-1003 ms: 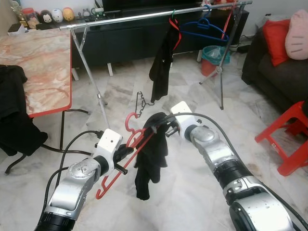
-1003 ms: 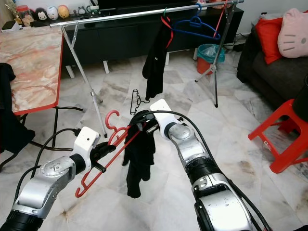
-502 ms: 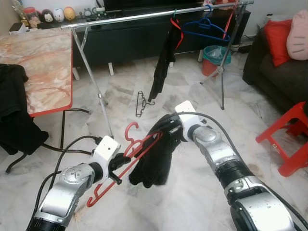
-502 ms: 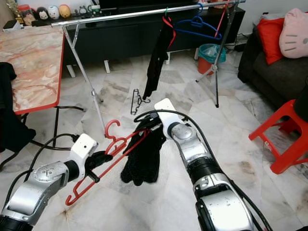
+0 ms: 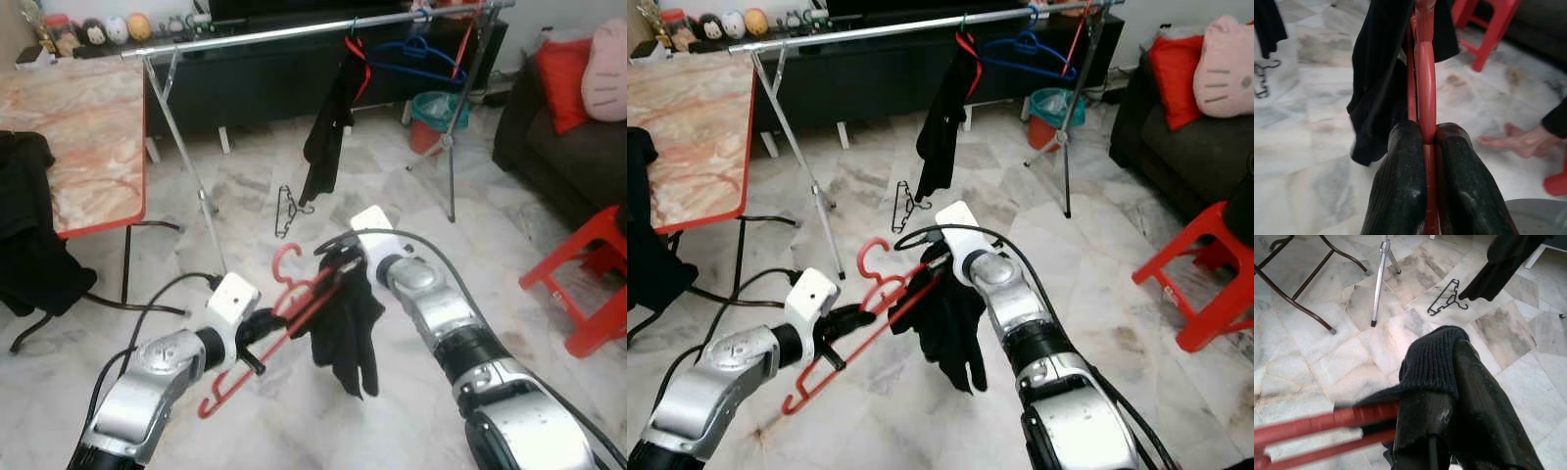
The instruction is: Hang hanger
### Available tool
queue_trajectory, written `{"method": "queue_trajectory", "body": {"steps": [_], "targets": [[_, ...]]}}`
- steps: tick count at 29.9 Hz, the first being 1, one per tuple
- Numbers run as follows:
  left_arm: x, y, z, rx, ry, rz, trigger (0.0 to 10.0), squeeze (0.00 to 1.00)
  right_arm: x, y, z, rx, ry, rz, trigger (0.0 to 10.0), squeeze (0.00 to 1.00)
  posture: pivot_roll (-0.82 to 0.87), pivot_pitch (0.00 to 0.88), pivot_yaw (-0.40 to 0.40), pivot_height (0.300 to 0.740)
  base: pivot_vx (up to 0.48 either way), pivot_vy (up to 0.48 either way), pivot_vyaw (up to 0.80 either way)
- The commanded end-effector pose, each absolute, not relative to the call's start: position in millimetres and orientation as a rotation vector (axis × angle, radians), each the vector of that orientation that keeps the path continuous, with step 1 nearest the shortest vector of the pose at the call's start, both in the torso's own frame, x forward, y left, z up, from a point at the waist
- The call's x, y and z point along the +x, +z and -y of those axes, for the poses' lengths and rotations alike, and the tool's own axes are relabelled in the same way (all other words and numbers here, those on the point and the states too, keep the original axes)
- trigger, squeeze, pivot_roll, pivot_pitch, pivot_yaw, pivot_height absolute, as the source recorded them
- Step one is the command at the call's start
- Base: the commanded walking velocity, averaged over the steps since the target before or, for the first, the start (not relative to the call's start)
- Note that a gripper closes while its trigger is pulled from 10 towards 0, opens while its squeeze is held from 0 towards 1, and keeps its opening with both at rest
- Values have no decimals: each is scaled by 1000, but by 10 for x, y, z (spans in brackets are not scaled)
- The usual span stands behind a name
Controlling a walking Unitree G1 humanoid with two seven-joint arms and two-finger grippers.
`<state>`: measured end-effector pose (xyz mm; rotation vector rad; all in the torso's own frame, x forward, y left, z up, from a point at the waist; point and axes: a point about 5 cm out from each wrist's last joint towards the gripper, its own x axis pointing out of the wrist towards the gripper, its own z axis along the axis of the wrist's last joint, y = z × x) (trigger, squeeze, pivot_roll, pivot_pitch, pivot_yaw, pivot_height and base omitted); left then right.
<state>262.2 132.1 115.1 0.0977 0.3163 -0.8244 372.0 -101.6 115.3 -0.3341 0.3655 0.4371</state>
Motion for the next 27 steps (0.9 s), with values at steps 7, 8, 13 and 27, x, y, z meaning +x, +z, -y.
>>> {"method": "queue_trajectory", "body": {"steps": [7,8,13,27], "targets": [[2498,1223,-1264,85,-946,-311,10000,0,3739,1259,963,-331,453,-323,10000,0,43,72,-13,740,0,0,0],[2508,1217,-1264,86,-936,-312,10000,0,3739,1266,956,-331,455,-321,10000,0,43,72,-13,740,0,0,0],[2616,1152,-1275,130,-828,-341,10000,0,3729,1346,864,-324,481,-297,10000,0,41,72,-14,740,0,0,0],[2768,1064,-1353,211,-660,-369,10000,0,3606,1314,764,-316,503,-317,10000,0,38,74,-13,740,0,0,0]]}}
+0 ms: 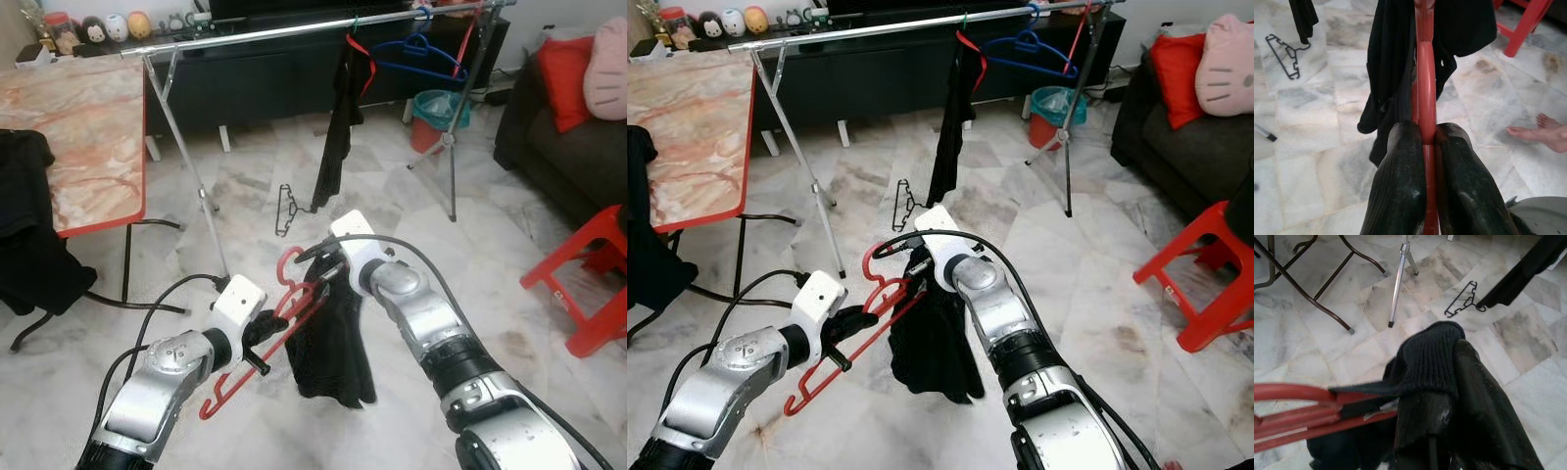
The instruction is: Hang hanger
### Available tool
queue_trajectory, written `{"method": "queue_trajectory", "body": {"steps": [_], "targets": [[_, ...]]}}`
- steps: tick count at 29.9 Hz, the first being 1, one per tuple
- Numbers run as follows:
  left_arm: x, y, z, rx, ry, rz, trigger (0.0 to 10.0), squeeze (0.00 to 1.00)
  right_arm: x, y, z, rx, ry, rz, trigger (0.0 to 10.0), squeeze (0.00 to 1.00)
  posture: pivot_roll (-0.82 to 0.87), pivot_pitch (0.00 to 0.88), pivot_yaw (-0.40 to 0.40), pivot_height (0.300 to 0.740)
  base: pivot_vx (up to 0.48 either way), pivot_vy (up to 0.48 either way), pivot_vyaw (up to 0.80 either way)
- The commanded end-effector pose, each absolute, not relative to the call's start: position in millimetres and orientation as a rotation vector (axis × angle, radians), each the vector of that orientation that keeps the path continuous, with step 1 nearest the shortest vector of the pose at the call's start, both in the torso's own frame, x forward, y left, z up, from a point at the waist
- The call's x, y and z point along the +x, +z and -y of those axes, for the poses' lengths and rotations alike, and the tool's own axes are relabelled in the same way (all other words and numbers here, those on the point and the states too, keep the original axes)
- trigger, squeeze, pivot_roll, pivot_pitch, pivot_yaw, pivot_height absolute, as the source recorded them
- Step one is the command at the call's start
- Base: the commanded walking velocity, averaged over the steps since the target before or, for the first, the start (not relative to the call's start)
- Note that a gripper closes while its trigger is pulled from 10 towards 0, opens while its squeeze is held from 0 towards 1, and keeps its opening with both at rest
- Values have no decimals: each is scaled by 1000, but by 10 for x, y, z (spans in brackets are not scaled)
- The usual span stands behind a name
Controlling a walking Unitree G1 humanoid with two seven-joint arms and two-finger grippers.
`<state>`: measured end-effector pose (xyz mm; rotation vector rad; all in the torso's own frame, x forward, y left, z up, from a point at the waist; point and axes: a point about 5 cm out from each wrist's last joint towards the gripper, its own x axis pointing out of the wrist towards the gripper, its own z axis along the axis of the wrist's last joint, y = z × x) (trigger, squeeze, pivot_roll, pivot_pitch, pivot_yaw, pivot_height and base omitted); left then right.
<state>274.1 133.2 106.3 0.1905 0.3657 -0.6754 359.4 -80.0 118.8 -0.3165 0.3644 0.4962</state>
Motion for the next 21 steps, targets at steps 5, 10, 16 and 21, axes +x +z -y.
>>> {"method": "queue_trajectory", "body": {"steps": [5,10,16,21], "targets": [[2752,1047,-1330,227,-668,-378,10000,0,3561,1467,699,-296,495,-275,10000,0,35,74,-15,740,0,0,0],[2789,995,-1422,278,-596,-419,10000,0,3435,1457,662,-283,492,-278,10000,0,35,77,-15,740,0,0,0],[2842,1092,-1471,229,-578,-356,10000,0,3359,1442,686,-289,492,-287,10000,0,34,76,-14,740,0,0,0],[2853,1155,-1381,188,-604,-309,10000,0,3230,1662,509,-263,555,-235,10000,0,32,76,-15,740,0,0,0]]}}
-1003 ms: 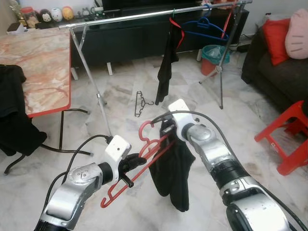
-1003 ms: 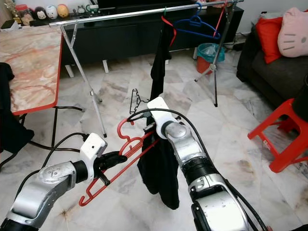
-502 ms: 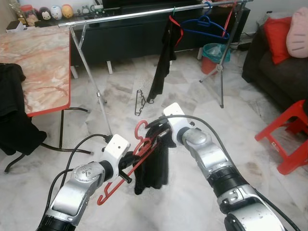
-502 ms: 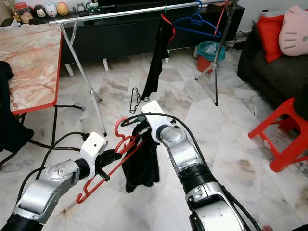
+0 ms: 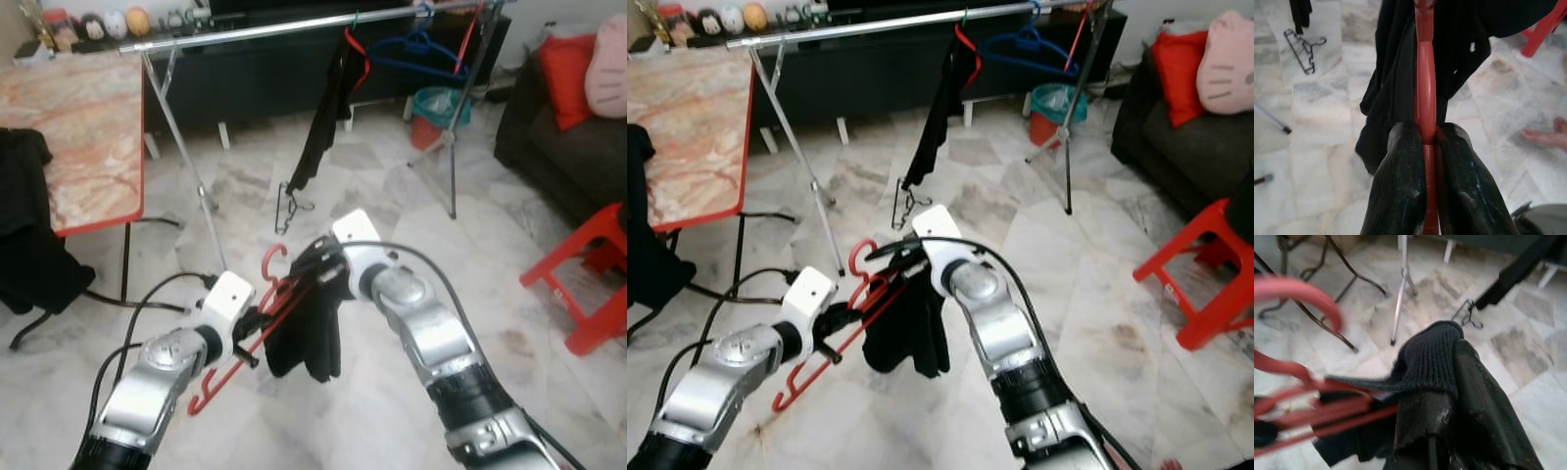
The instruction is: Hang hanger
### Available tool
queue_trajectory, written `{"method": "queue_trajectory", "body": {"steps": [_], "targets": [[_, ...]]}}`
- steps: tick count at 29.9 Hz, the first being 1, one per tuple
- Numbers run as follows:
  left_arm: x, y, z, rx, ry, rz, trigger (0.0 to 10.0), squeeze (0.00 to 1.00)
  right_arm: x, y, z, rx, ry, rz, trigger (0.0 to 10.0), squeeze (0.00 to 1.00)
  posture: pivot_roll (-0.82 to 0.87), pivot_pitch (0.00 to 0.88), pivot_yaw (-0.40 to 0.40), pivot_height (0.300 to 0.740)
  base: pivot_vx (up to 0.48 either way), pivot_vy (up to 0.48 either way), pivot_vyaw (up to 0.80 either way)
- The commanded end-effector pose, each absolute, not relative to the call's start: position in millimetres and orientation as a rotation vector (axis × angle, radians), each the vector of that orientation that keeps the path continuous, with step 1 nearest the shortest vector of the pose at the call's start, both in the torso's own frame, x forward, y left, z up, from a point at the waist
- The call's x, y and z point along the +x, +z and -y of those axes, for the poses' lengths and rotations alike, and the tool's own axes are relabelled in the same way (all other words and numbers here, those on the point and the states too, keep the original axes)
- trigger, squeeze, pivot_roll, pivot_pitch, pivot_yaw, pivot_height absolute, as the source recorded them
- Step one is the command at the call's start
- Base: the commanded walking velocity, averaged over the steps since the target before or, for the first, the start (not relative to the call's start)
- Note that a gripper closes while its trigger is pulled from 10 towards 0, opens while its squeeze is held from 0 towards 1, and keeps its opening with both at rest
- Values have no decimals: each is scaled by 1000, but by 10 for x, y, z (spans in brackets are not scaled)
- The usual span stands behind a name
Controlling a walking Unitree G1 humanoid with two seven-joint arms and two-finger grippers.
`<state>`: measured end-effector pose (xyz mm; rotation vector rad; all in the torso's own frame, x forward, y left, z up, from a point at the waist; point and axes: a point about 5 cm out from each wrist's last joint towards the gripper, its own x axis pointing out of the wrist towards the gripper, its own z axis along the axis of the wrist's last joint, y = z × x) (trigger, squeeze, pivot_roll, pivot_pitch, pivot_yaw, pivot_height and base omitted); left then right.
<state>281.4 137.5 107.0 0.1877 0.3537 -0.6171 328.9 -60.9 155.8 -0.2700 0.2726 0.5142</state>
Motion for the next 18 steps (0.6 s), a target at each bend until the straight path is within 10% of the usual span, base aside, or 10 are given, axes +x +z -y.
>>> {"method": "queue_trajectory", "body": {"steps": [1,18], "targets": [[2856,1156,-1373,182,-603,-308,10000,0,3205,1675,481,-261,565,-232,10000,0,32,76,-15,740,0,0,0],[2828,1406,-1268,-25,-693,-147,10000,0,2832,1698,248,-152,721,-291,10000,0,30,66,-17,740,0,0,0]]}}
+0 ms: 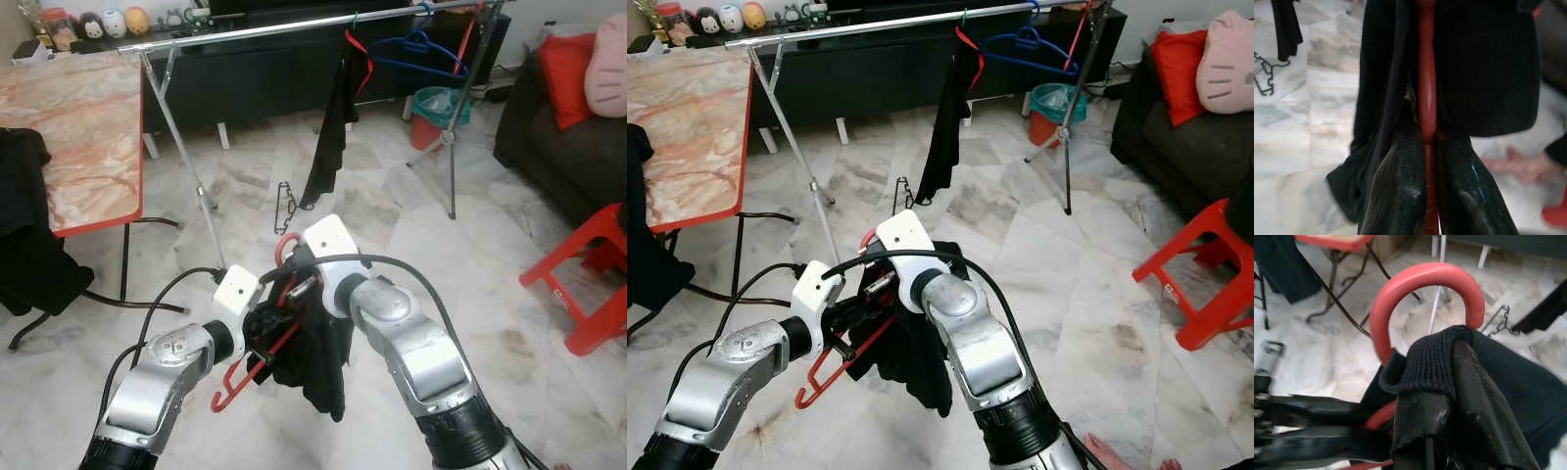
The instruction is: Hang hanger
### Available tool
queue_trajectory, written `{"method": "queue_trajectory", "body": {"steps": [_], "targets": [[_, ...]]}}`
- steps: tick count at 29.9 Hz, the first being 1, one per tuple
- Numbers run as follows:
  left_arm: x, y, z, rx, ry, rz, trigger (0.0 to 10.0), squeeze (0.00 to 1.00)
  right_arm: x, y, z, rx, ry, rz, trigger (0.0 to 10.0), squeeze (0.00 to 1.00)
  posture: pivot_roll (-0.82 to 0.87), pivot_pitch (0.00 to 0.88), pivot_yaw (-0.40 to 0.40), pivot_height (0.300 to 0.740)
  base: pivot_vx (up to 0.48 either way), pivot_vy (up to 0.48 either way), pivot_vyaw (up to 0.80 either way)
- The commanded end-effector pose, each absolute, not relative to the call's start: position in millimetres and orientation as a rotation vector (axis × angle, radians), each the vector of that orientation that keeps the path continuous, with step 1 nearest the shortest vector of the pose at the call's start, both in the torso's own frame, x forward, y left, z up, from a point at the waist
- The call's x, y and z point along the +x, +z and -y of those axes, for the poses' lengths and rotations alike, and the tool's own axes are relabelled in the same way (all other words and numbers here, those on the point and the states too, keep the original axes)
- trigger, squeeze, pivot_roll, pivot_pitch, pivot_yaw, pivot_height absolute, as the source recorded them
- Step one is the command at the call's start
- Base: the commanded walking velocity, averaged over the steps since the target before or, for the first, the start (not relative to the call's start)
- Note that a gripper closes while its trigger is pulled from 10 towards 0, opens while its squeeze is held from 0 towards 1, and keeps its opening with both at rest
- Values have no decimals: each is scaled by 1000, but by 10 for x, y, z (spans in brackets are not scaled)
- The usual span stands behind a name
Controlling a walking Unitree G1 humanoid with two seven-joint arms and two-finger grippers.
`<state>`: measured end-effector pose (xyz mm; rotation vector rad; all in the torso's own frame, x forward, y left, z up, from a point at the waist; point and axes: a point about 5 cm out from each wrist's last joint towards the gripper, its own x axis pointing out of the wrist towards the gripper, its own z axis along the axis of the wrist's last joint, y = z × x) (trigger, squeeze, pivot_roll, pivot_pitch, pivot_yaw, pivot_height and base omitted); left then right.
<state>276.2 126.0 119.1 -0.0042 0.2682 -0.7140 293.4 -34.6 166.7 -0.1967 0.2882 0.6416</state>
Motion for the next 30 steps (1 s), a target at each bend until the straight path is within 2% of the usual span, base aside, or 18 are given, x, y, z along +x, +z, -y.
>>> {"method": "queue_trajectory", "body": {"steps": [1,7,16,21,30], "targets": [[2828,1406,-1268,-25,-693,-147,10000,0,2832,1698,248,-152,721,-291,10000,0,30,66,-17,740,0,0,0],[2773,1494,-1190,-77,-798,-112,10000,0,2777,1688,335,-144,720,-303,10000,0,22,52,-13,740,0,0,0],[2805,1581,-1229,-142,-762,-43,10000,0,2866,1534,820,-191,623,-359,10000,0,16,36,-16,740,0,0,0],[2824,1593,-1201,-154,-759,-27,10000,0,2819,1475,927,-263,686,-372,10000,0,13,26,-16,740,0,0,0],[2800,1576,-1153,-166,-789,-36,10000,0,2849,1520,963,-288,717,-326,10000,0,9,33,-20,740,0,0,0]]}}
